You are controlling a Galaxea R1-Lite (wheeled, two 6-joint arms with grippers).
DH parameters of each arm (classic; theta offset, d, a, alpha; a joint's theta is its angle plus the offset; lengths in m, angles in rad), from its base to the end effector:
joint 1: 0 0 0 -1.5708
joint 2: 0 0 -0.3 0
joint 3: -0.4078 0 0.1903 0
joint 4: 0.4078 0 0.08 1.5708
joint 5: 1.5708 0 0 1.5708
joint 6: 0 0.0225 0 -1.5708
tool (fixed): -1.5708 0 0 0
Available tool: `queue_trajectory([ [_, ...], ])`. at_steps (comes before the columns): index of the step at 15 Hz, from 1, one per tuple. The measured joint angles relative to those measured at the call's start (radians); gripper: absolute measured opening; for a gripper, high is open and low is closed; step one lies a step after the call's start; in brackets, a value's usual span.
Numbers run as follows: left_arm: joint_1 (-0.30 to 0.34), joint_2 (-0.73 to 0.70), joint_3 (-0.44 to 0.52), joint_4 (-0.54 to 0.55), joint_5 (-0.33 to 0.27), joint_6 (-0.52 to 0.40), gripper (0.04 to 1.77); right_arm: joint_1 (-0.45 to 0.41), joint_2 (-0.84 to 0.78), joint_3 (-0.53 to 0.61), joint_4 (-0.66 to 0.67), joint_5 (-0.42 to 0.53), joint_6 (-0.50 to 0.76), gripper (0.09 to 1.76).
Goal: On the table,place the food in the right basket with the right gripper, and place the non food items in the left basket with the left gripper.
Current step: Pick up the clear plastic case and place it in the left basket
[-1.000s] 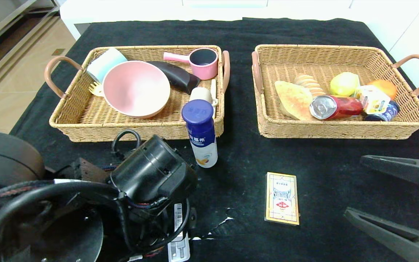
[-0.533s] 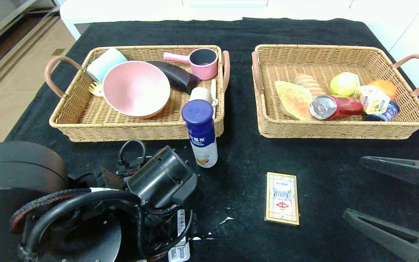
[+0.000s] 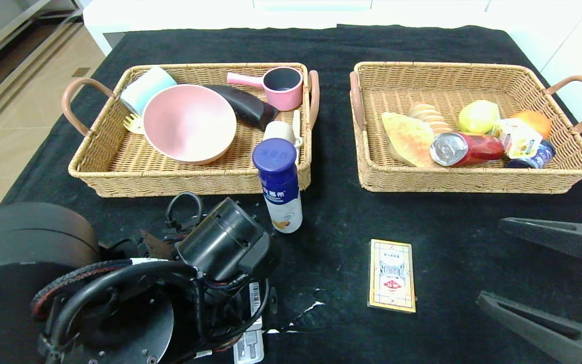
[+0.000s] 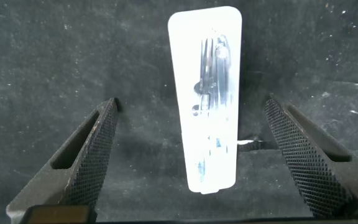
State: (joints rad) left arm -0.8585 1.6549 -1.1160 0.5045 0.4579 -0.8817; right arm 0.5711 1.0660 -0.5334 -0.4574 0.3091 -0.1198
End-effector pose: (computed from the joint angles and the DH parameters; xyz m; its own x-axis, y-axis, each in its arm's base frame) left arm 0.1803 -0.1935 0.1875 0.6296 -0.0528 -0.7751 -0.0967 0.9846 -0.1456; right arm 0.1182 0.0841 0.2313 0.6347 0.7694 -0.0716 -0.7722 0.6280 -0.0965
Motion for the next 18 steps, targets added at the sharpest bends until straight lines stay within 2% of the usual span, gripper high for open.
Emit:
queue_trajectory([
  [4, -0.001, 0.003, 0.002, 0.0, -0.007, 0.0, 1.72, 0.001, 0.0, 0.0, 0.0, 0.0, 0.0, 1.71],
  [8, -0.001, 0.01, 0.001, 0.003, -0.006, 0.001, 1.11, 0.0, 0.0, 0.003, 0.002, 0.0, -0.028, 1.71],
  [11, -0.001, 0.012, 0.0, 0.004, -0.006, 0.002, 0.79, -0.001, 0.0, 0.005, 0.002, 0.0, -0.03, 1.71],
  [12, -0.001, 0.013, 0.0, 0.003, -0.005, 0.002, 0.63, -0.001, 0.0, 0.005, 0.003, 0.0, -0.03, 1.71],
  [18, 0.0, 0.018, 0.001, 0.001, -0.005, 0.002, 0.63, 0.0, 0.0, 0.006, 0.003, 0.0, -0.031, 1.71],
])
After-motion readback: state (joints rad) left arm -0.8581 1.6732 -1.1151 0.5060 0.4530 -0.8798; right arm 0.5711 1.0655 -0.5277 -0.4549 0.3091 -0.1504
